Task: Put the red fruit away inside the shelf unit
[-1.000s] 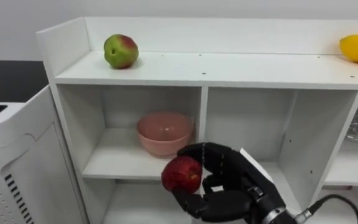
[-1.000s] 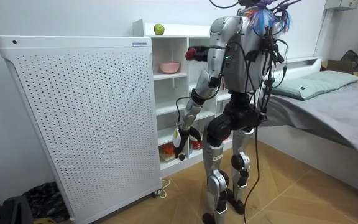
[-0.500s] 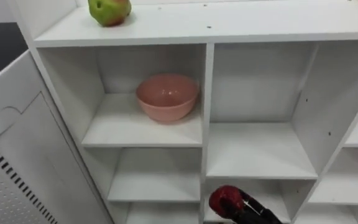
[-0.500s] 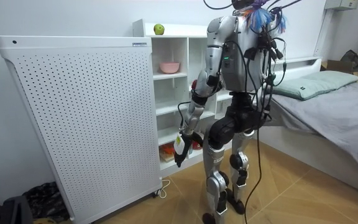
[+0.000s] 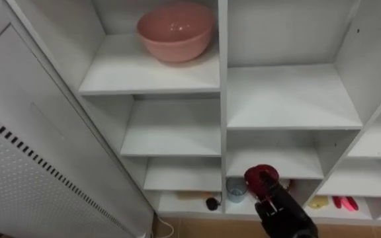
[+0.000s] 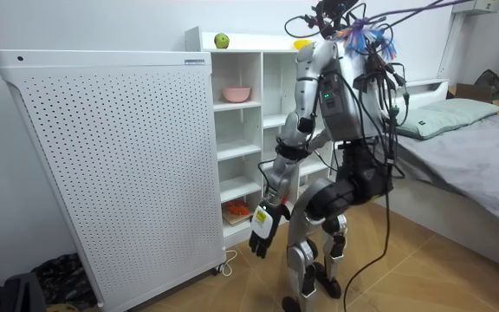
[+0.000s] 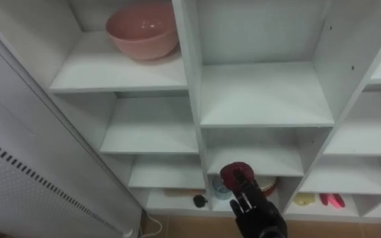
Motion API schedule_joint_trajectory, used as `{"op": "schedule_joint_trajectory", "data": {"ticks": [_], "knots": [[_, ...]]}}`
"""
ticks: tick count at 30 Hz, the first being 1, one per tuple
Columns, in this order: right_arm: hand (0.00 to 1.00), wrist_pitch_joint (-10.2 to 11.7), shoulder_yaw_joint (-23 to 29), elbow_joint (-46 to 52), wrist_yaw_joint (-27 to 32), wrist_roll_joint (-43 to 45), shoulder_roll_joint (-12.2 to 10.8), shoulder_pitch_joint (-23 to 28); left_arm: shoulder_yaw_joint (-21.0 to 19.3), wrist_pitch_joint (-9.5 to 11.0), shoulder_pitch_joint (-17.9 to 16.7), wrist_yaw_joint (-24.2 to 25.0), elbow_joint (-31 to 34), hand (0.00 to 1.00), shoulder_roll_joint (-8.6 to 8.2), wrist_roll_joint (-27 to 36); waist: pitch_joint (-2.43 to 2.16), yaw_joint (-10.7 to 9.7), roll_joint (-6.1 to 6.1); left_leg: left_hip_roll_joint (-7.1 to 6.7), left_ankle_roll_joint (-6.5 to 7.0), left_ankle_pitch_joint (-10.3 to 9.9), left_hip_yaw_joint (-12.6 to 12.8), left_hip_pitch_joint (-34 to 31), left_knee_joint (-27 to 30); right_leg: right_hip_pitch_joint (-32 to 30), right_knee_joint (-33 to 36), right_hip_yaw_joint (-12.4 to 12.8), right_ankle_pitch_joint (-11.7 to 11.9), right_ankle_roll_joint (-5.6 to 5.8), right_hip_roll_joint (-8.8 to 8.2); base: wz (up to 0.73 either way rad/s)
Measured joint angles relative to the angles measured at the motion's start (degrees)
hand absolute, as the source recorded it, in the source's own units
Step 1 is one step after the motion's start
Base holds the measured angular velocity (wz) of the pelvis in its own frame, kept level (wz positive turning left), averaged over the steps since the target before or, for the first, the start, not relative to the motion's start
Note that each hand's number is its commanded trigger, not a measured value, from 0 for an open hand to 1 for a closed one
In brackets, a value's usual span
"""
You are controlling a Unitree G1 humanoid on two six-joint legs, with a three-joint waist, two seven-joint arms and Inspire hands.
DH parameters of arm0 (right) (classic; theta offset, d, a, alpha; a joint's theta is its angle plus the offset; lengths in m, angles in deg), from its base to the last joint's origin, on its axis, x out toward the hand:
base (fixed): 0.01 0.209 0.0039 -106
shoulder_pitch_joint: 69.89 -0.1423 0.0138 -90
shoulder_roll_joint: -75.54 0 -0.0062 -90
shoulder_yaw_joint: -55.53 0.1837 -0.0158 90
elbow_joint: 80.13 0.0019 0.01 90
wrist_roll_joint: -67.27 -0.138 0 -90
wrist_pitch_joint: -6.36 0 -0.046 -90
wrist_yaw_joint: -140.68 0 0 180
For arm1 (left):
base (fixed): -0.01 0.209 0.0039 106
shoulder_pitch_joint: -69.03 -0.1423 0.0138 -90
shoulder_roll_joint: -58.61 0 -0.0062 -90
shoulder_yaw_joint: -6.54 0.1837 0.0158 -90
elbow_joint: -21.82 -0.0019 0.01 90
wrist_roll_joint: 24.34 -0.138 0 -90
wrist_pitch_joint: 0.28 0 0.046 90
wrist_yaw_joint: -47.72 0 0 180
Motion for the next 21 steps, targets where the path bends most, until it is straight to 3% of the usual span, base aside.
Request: {"op": "schedule_joint_trajectory", "data": {"ticks": [4, 6, 10, 15, 21], "knots": [[1.0, 0.0, 2.2, -2.3, 0.8, -5.0, 0.3, -4.1, 0.1, 0.5, 0.4, -0.4, -0.6, 0.0, 0.51, 7.6, 0.13, 0.1, -0.35, 0.11, -0.12, -2.5, -1.2, -6.2, 6.6, -4.7, 4.2, -0.3, -0.5, -0.51, 0.01, 0.01], [1.0, 0.1, 3.5, -2.5, 1.5, -7.1, 1.6, -5.8, 0.1, 0.6, 1.2, -1.1, -0.6, 0.0, 0.67, 7.7, 0.13, 0.5, -0.36, 0.14, -0.13, -3.0, -1.4, -8.9, 9.4, -7.2, 6.1, -0.4, -0.7, -0.57, 0.0, 0.0], [1.0, 1.7, 5.0, -2.5, 1.5, -9.2, 4.9, -9.1, 5.0, 0.2, 1.9, -3.7, -3.7, 0.0, 0.91, 7.5, 0.12, 1.4, -0.39, 0.52, 0.14, -4.2, -1.5, -14.1, 14.1, -11.5, 8.9, -0.6, -0.5, -0.79, 0.11, -0.01], [1.0, 2.5, 7.4, -3.5, 1.5, -10.6, 5.3, -11.6, 11.4, -2.1, 1.3, -4.2, -6.2, 0.0, 0.89, 6.8, 0.15, 1.7, -0.44, 0.41, 0.68, -5.2, -1.4, -16.8, 17.0, -13.7, 11.0, -0.4, -0.9, -0.59, -0.19, 0.0], [1.0, 2.5, 7.5, -3.7, 2.7, -10.5, 6.2, -14.0, 12.4, -2.8, 0.5, -4.2, -6.2, 0.0, 0.62, 4.2, 0.16, 2.3, -0.99, 0.56, 0.89, -5.8, -0.9, -18.5, 18.7, -15.7, 12.8, 0.2, -1.3, -0.66, -0.21, 0.0]]}}
